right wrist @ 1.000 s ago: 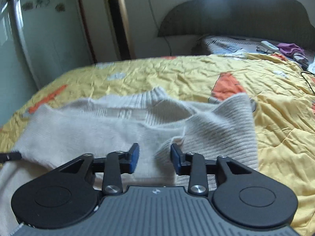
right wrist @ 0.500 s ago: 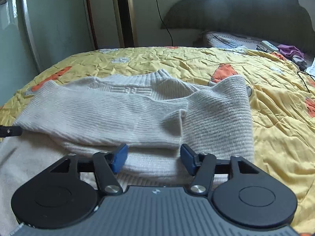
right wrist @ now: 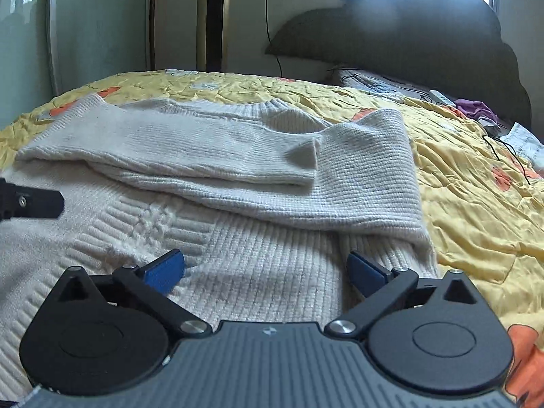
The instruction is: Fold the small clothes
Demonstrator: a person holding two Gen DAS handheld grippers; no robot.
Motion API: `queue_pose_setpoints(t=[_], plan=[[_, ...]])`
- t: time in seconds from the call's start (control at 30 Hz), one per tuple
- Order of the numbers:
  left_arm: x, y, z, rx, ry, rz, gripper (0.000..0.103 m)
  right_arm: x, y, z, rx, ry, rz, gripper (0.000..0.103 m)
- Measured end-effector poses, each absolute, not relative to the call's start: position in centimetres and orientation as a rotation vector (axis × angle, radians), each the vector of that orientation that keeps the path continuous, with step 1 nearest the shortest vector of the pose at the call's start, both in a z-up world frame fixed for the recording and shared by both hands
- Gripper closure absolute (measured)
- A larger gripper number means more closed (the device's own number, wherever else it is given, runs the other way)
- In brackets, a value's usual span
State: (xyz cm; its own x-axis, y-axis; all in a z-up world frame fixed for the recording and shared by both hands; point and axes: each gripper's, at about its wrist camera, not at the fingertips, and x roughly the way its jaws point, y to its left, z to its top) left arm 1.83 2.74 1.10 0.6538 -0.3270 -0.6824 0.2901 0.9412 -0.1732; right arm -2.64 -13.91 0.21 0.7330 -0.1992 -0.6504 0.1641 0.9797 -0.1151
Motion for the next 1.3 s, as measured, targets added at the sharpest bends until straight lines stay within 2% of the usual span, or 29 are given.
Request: queue_pose_setpoints(t=[0.4,0.7,0.97,1.3], plan=[[2.5,2.8,1.1,-0.060,0.763,-0.262,0.013,-2.3,-14.6,0.0,0.008,0.743,-0.165,0.000],[1.5,2.1,2.3,0.054,0.723,-0.201,0.013,-2.3,-14.7,0.0,0.010,0.743,-0.163,0.000],[-0.1,5.1,2.9,-0.081,0.685,-0.077,0.013,-2.3,-14.7,0.0,0.010,0.743,-0.163,0.000],[0.7,3.6,2.6,-0.049,0.709,-0.061,0.013,-2.3,-14.7,0.0,0.010,0.743,-0.163,0.000]])
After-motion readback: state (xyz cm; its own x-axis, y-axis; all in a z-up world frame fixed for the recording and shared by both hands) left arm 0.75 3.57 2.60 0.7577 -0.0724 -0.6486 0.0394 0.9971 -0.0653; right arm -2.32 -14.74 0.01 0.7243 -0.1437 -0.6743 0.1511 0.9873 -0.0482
